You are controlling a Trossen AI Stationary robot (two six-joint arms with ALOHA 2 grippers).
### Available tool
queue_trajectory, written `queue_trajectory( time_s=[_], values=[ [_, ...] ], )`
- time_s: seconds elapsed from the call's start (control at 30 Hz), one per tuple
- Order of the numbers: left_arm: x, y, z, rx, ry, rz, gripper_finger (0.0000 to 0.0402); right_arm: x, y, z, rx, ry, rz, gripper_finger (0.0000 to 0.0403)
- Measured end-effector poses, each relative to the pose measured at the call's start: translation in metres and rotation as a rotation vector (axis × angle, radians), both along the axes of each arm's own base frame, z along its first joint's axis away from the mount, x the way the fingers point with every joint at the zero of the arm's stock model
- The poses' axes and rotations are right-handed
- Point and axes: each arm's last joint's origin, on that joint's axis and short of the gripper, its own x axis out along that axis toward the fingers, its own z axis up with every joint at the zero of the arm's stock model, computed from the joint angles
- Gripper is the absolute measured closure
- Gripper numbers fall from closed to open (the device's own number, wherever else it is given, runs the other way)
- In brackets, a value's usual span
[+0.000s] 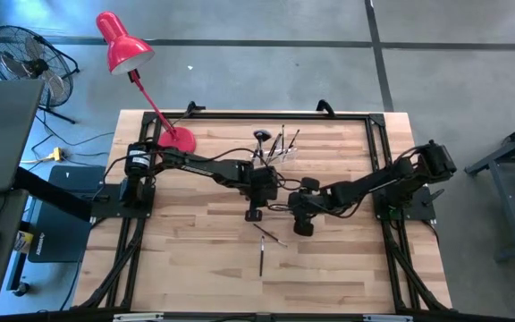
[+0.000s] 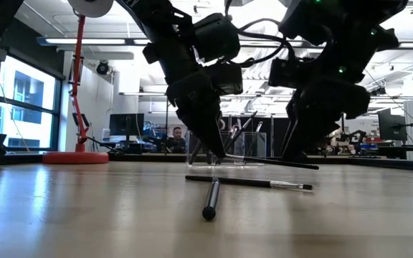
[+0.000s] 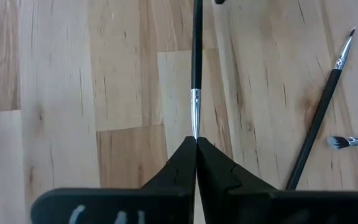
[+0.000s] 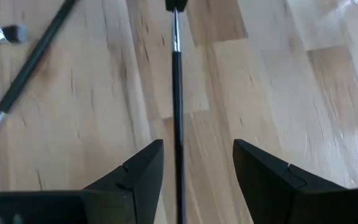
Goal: Put items in baskets/containers
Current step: Put the eyeshadow brush into the transparent organizer
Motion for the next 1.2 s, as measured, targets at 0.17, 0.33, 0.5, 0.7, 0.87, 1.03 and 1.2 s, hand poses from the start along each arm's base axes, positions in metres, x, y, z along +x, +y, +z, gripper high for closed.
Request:
queue_trajectory(
  time_s=[0.17,0.33,0.5,0.7,0.87,1.03,1.2],
  values=[
    [0.002,0.0,0.005,-0.018,0.005,0.002,0.0401,-0.001,0.003,0.0,-0.028,0.018,0.075,0.0215],
    [0.007,-0.001,0.017,-0.048,-0.019,-0.006,0.0401,-0.002,0.009,0.0,-0.112,0.014,0.09,0.0215],
    [0.01,0.0,0.023,-0.047,-0.039,-0.006,0.0401,-0.003,0.01,0.0,-0.137,0.014,0.08,0.0215],
    [0.011,0.005,0.025,-0.083,-0.042,0.007,0.0401,-0.004,0.009,0.0,-0.155,0.018,0.069,0.0215],
    [0.011,0.007,0.025,-0.092,-0.037,0.025,0.0401,-0.004,0.01,0.0,-0.155,0.019,0.076,0.022],
    [0.011,0.007,0.025,-0.093,-0.036,0.026,0.0401,-0.001,0.011,0.002,-0.141,-0.023,0.071,0.0254],
    [0.011,0.006,0.025,-0.098,-0.036,0.034,0.0401,0.0,0.012,0.002,-0.131,-0.03,0.08,0.0294]
  ],
)
